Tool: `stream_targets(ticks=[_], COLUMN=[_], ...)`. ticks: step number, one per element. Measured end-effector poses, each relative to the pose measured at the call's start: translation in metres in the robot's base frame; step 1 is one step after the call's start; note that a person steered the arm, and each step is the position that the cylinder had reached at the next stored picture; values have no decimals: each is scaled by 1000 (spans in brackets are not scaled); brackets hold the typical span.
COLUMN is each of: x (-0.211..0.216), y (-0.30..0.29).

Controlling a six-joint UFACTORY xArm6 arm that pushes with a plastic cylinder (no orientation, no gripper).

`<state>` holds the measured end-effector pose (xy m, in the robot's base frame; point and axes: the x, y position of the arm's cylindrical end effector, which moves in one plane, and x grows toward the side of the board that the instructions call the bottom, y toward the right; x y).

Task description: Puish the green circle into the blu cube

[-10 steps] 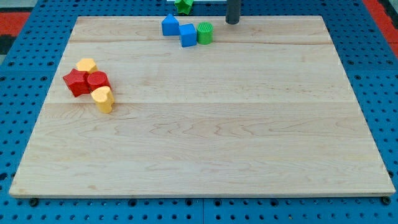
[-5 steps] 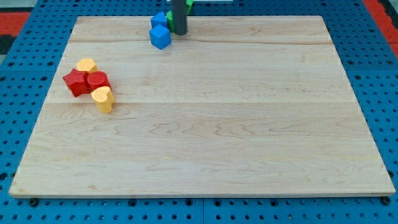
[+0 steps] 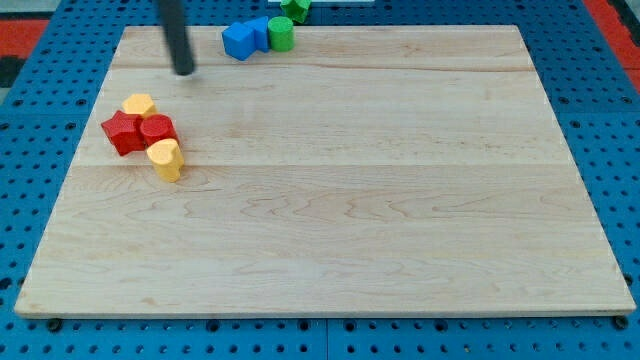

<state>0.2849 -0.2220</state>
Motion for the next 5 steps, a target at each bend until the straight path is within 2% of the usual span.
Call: stream_targets(ticks=[1,2,3,4,5], x=[20,70,101,118,140], y=[-51,-42,-25,11,0])
